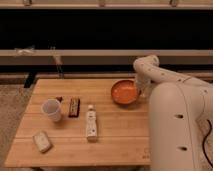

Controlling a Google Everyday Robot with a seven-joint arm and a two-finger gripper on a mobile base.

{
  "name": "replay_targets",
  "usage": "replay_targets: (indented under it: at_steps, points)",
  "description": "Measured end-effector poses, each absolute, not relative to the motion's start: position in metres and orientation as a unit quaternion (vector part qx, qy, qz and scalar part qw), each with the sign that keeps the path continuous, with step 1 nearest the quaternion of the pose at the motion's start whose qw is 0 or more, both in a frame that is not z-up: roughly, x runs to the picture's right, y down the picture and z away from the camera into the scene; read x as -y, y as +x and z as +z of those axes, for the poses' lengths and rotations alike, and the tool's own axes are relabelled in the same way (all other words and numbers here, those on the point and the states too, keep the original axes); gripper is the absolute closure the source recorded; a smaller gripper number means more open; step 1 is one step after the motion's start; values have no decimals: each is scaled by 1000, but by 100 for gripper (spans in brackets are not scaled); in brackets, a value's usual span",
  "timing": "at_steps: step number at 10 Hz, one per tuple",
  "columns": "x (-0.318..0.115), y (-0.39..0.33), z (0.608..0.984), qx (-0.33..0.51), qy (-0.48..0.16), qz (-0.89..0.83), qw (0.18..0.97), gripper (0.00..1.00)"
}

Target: Drag the ceramic bowl in a circle

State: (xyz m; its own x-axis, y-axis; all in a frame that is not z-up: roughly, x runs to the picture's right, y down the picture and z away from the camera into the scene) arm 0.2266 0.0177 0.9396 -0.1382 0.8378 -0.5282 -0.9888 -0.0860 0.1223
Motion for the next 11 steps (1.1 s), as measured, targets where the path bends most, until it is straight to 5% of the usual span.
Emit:
replay_targets:
  at_steps: [7, 11]
  points:
    - [-37, 143, 892, -172, -182, 666, 702, 100]
    - [-66, 157, 888, -190, -194, 663, 698, 100]
